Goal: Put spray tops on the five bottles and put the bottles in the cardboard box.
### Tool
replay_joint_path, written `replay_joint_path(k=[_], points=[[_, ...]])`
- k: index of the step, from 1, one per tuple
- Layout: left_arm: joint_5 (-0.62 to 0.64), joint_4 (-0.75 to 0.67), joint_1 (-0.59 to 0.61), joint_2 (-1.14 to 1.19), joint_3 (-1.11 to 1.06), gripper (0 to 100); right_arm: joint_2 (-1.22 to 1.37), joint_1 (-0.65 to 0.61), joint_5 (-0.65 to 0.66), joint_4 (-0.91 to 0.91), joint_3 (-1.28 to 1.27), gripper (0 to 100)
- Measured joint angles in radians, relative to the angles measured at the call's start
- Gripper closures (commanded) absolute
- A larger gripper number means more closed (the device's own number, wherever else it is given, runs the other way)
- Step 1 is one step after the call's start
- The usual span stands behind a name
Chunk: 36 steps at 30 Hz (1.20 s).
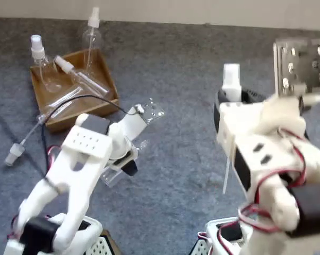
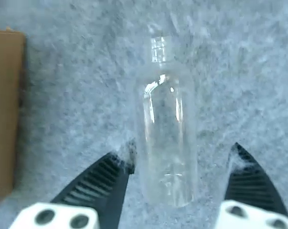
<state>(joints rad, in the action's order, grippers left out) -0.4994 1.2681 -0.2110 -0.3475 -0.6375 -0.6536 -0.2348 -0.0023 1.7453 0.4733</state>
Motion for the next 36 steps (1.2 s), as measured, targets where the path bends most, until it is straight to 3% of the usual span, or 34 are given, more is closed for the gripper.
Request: replay_joint_path(k=[8, 20, 23, 27, 36], points=[[0.0, -0.046, 0.002, 0.155, 0.008, 74, -0.221, -0.005, 0.003, -0.034, -0.296, 94.2], [-0.003, -0.155, -0.002, 0.308, 0.009, 74, -0.606, -0.008, 0.003, -0.256, -0.822, 94.2], [-0.003, -0.164, 0.0, 0.325, 0.009, 80, -0.64, -0.011, 0.003, -0.288, -0.925, 94.2], [-0.003, -0.167, -0.028, 0.331, 0.009, 94, -0.649, -0.011, 0.003, -0.298, -0.988, 94.2], [-0.003, -0.167, -0.106, 0.331, 0.009, 92, -0.651, -0.012, 0.003, -0.302, -0.994, 94.0]])
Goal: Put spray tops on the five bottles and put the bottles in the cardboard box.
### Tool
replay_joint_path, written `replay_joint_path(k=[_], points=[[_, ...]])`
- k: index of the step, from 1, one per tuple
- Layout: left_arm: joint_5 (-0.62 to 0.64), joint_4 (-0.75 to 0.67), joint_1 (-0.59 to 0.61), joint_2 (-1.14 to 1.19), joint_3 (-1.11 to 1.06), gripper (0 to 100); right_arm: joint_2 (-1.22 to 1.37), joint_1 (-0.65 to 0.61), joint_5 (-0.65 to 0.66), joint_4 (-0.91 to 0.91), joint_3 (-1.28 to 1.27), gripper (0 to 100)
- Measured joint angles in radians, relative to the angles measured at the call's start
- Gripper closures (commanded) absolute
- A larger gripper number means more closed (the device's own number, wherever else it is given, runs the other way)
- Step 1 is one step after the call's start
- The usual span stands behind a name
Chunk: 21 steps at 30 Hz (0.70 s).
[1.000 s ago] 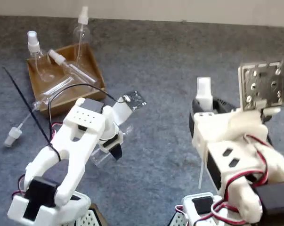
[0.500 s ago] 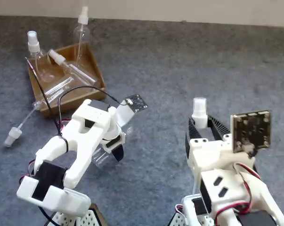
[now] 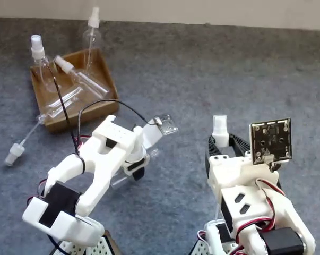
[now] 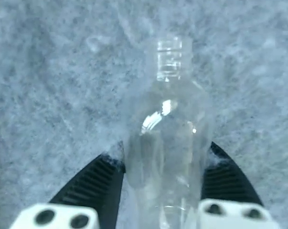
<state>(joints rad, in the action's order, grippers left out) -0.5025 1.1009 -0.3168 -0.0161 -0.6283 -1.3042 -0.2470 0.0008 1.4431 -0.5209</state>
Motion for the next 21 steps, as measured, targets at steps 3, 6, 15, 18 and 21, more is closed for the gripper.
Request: replay_joint_path(k=[3, 6, 15, 18, 21], points=[[0.0, 0.0, -0.014, 0.0, 0.012, 92, 0.0, 0.002, 0.0, -0.02, 0.0, 94.0], [0.0, 0.0, -0.015, -0.068, 0.028, 92, 0.0, 0.002, 0.0, -0.055, 0.0, 94.0], [0.0, 0.0, -0.015, -0.229, -0.038, 77, -0.002, 0.0, 0.0, -0.066, -0.074, 94.0], [0.0, 0.0, -0.012, -0.229, -0.077, 69, 0.0, 0.0, 0.0, -0.066, -0.144, 94.0], [0.0, -0.021, -0.009, -0.23, -0.115, 69, 0.0, 0.002, 0.0, -0.066, -0.172, 94.0]])
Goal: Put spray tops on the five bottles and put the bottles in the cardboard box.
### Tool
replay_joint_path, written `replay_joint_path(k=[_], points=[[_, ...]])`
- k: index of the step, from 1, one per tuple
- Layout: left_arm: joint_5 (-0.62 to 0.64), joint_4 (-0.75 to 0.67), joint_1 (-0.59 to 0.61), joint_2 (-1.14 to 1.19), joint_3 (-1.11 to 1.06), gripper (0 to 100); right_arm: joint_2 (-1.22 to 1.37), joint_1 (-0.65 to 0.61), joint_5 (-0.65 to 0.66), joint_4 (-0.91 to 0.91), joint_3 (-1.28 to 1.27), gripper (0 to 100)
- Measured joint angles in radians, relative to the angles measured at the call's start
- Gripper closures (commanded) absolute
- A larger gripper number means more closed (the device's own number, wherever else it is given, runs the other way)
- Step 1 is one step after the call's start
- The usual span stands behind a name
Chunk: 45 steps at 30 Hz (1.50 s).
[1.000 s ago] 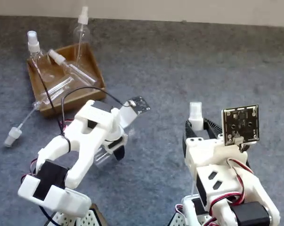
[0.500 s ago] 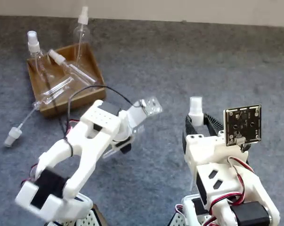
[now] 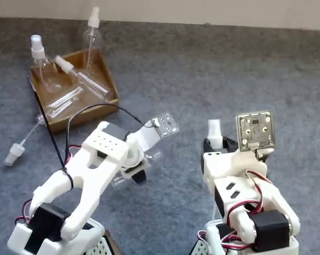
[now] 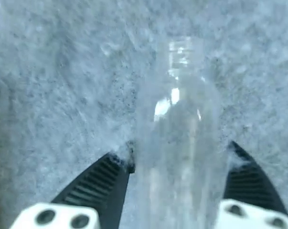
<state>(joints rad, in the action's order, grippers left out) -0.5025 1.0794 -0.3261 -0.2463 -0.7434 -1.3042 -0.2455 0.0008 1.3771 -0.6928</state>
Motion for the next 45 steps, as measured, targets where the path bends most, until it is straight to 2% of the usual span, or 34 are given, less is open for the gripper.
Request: replay_joint_path(k=[9, 14, 23, 37, 45], points=[[0.0, -0.14, 0.002, 0.0, -0.109, 69, 0.0, 0.0, 0.0, 0.0, -0.005, 94.0], [0.0, -0.164, 0.002, 0.0, -0.114, 70, 0.0, 0.0, 0.0, 0.0, -0.005, 94.0], [0.0, -0.164, 0.002, 0.13, -0.084, 88, 0.0, 0.0, 0.0, 0.0, -0.005, 94.0], [0.0, -0.161, -0.006, 0.137, -0.074, 88, 0.0, -0.002, 0.0, -0.003, -0.005, 94.0], [-0.003, -0.166, 0.006, 0.144, 0.066, 88, 0.0, -0.002, 0.0, -0.06, -0.005, 94.0]])
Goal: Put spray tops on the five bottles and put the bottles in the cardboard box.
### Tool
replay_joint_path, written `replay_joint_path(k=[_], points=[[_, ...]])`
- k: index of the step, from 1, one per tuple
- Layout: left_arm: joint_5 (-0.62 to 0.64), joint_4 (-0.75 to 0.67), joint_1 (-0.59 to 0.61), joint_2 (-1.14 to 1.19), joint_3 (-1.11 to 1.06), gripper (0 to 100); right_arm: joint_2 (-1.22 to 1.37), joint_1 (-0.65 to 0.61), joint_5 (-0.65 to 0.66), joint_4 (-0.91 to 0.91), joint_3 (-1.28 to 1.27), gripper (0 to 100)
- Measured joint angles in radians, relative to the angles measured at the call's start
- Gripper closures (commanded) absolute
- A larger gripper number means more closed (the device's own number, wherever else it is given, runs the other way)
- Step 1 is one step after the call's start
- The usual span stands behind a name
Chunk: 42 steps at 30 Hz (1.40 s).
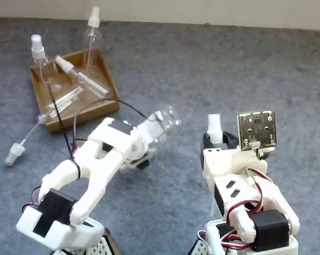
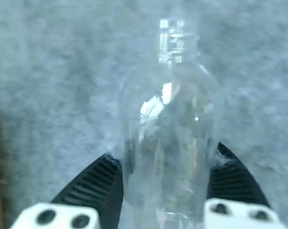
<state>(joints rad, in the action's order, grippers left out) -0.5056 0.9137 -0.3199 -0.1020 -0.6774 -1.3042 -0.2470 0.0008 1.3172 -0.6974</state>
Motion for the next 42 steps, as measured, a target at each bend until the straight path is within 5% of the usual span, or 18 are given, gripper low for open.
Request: replay_joint_path(k=[10, 21, 28, 42], points=[[0.0, -0.002, -0.008, -0.077, 0.08, 88, 0.002, 0.0, 0.0, -0.025, -0.005, 94.0], [0.003, 0.077, -0.015, -0.694, -0.074, 88, 0.0, 0.049, 0.0, -0.106, -0.005, 94.0], [0.19, 0.077, -0.012, -1.062, -0.302, 88, 0.0, 0.054, -0.115, -0.209, -0.005, 94.0], [0.279, -0.262, -0.255, -1.487, -0.856, 88, 0.0, 0.057, -0.189, -0.33, -0.005, 94.0]])
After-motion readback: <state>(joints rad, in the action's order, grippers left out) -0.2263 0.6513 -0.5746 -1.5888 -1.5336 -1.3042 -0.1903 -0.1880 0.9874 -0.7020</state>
